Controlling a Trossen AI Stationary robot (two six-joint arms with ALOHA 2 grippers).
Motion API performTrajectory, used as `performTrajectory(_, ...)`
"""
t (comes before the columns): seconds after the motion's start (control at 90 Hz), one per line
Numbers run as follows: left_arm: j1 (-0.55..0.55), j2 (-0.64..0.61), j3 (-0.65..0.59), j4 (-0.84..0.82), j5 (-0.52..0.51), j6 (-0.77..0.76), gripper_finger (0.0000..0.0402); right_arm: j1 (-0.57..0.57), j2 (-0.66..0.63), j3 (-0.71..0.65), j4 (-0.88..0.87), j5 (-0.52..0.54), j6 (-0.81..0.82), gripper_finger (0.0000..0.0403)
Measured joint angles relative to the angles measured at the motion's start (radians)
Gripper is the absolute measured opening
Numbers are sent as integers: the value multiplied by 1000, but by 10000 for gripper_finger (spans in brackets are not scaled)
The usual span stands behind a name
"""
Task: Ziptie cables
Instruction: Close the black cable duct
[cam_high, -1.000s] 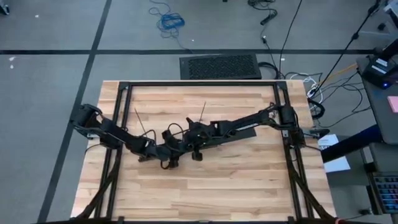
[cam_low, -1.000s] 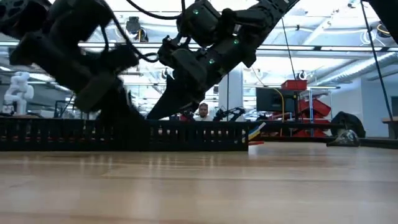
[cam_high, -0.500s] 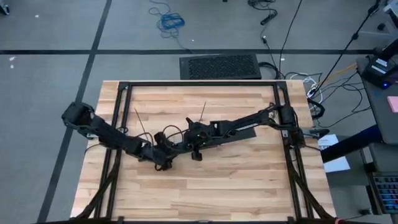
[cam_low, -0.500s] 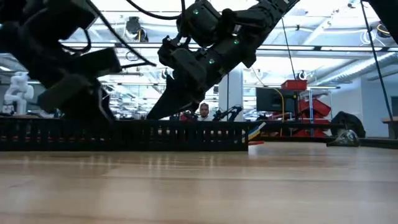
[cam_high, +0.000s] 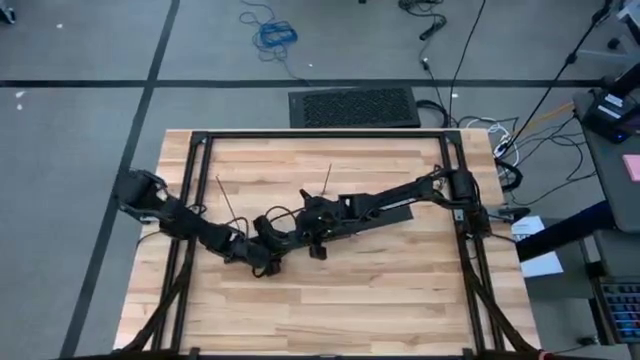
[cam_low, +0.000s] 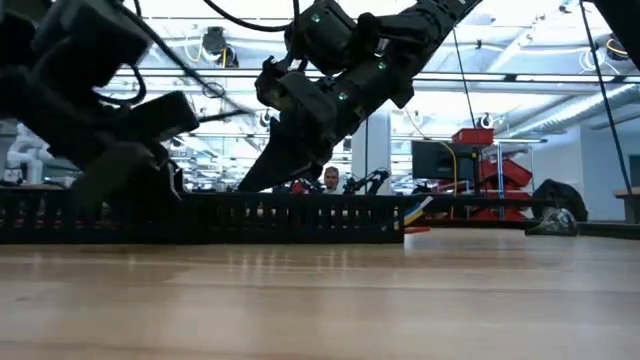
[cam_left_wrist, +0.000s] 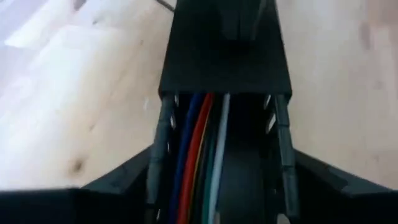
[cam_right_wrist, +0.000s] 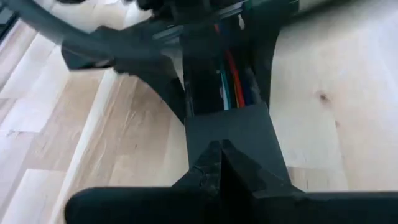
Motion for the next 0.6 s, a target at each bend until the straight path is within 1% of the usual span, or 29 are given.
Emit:
performTrajectory(0.111, 2, 20, -5, 44, 1, 6, 244, 0, 0, 0, -11, -2, 0, 0)
performTrajectory(0.344, 21, 24, -6, 67, 19, 33, 247, 13, -2, 2, -26, 10, 10, 0)
performTrajectory(0.489, 43, 26, -7, 100, 62, 80, 247, 35, 2, -3, 37, 0, 23, 0)
performTrajectory(0.6, 60, 28, 8, 100, 88, 106, 247, 41, 4, -5, 84, 5, 0, 0)
